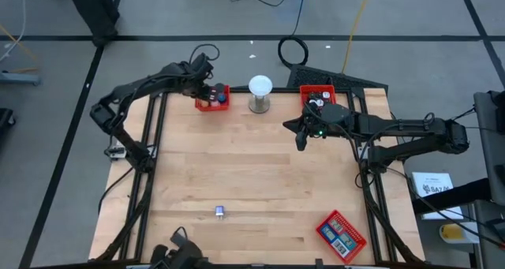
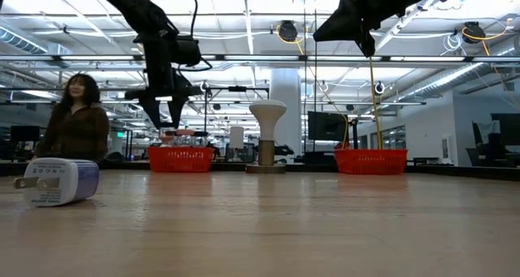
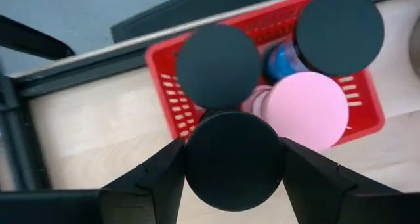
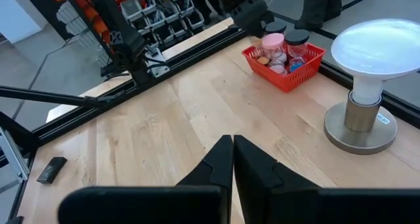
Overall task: Pick & Place Office items
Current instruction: Put the orange hourglass into the top left red bin, then put the black digital clock into the bottom right red bin
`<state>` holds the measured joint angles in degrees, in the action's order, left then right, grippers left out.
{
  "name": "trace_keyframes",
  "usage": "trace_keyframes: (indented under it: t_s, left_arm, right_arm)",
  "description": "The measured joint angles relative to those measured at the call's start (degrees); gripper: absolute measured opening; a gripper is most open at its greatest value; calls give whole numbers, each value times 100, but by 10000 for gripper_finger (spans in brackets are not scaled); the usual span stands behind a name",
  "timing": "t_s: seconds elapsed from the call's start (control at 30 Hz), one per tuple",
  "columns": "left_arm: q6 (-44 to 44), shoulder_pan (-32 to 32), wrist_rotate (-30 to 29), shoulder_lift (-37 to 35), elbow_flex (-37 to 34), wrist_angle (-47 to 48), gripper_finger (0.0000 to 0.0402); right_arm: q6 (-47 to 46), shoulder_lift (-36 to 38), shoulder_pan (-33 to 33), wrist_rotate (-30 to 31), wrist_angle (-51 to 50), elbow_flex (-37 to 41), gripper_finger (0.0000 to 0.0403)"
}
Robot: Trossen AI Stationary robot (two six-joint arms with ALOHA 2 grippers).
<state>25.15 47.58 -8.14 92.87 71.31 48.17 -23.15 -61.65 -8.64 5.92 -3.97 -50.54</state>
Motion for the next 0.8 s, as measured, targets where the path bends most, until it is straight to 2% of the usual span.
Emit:
trace_keyframes:
  t_s: [0.2,0.43,0.57,0.7,0.8]
  left_arm:
    - [12,19,341,92,0,-184,225]
    - [11,19,278,82,0,-131,291]
    - [-155,19,524,79,0,-24,320]
    - [-362,3,694,-33,2,407,324]
    - [-479,-139,319,-229,2,713,305]
  right_arm:
    - [26,0,2,0,0,0,4]
    - [28,0,0,0,-1,0,4]
    - [28,0,0,2,-2,0,4]
    - [44,0,0,2,-4,0,4]
    - [152,0,0,2,-4,0,4]
